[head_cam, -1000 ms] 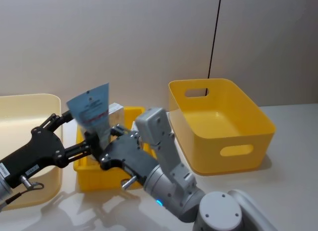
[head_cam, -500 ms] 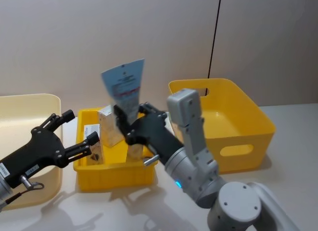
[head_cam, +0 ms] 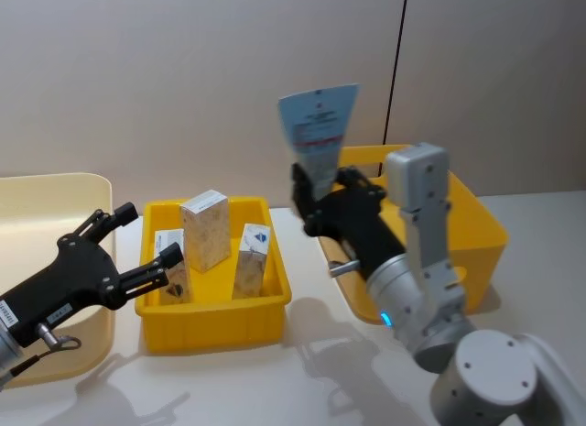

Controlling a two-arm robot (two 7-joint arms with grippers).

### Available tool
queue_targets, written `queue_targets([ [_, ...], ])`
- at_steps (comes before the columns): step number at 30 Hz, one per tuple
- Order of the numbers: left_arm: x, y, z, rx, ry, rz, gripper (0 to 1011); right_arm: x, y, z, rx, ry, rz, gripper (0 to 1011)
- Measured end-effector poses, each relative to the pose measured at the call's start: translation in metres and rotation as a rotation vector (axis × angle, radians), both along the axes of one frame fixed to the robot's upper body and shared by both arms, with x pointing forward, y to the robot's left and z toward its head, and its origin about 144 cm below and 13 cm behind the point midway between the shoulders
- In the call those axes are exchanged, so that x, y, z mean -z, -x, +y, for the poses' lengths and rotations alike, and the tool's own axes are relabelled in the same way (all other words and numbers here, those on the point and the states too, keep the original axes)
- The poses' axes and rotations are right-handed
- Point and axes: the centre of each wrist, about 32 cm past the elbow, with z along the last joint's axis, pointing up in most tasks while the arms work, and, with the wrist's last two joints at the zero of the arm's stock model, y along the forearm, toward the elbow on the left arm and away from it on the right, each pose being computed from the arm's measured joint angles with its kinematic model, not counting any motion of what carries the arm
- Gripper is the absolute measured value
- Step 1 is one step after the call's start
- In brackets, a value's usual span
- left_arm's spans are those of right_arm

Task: Bimanual collaborative sorting of washing and personal care products

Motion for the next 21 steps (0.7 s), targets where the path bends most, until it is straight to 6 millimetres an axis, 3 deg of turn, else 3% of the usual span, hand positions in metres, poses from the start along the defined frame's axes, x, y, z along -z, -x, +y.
queue_targets([
  [21,0.000,0.000,0.000,0.000,0.000,0.000,1003,-0.011,0.021,-0.055,0.332,0.016,-0.020,419],
])
